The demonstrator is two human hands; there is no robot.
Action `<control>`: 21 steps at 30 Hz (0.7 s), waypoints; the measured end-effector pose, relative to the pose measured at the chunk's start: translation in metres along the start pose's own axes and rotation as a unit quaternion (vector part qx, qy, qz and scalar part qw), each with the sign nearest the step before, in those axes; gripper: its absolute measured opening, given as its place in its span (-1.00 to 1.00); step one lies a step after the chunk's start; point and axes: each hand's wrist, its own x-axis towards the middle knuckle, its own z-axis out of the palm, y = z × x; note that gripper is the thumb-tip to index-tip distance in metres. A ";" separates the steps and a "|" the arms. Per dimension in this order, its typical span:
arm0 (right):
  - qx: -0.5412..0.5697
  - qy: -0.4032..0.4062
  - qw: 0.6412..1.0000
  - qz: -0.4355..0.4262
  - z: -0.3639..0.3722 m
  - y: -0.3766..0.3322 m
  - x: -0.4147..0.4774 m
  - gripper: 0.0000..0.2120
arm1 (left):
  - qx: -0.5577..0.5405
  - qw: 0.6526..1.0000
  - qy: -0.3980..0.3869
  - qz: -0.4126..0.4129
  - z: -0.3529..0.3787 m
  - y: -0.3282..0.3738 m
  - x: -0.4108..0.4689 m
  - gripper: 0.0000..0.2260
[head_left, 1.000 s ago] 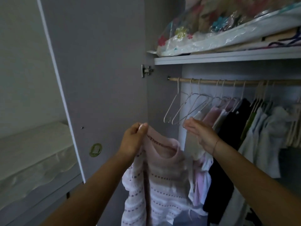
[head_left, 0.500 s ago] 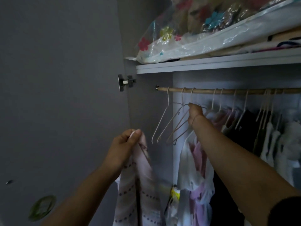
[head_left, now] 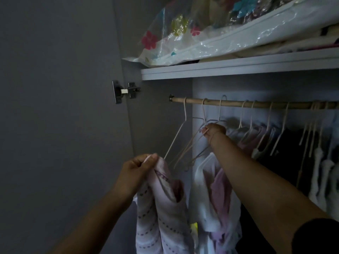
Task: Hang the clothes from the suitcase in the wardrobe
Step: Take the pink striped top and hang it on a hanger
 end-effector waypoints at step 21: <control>-0.006 -0.104 0.992 -0.070 -0.022 0.060 -0.226 -0.73 | 0.042 0.995 -0.081 -0.029 -0.057 -0.001 -0.088 -0.71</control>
